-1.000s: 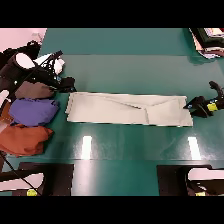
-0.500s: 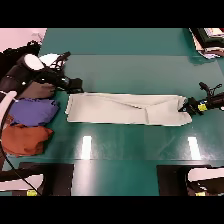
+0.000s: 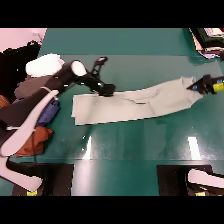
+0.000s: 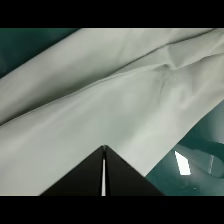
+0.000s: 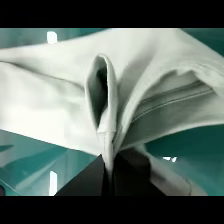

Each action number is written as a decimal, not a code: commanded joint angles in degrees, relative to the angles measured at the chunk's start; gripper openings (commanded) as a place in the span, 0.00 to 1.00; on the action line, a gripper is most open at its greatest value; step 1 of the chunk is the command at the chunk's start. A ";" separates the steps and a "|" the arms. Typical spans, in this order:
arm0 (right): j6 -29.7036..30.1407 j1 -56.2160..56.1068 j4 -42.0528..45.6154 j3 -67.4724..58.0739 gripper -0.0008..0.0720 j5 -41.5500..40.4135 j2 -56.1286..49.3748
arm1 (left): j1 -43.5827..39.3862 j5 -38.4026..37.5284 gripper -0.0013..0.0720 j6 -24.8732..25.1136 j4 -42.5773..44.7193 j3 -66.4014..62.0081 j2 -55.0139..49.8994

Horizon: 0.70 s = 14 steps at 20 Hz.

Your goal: Fold the shirts.

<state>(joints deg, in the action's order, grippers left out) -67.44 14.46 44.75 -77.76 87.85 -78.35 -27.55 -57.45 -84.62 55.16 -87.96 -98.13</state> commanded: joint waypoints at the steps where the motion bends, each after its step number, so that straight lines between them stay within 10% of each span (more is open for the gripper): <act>1: -3.61 -6.71 -5.40 -6.14 0.03 1.14 4.15 | -4.83 1.49 0.05 -0.50 -4.26 -6.88 -8.15; 9: -6.12 -24.06 -6.05 -13.73 0.03 -5.31 4.22 | -7.63 5.05 0.05 -0.50 -6.43 -11.34 -13.51; 14: -6.05 -29.09 -5.73 -13.73 0.03 -7.82 3.30 | -1.46 -6.10 0.05 -0.96 1.99 -14.71 -10.86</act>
<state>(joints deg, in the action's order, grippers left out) -73.25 -11.53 38.98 -91.09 81.78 -74.61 -32.03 -57.30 -85.23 51.46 -100.92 -110.43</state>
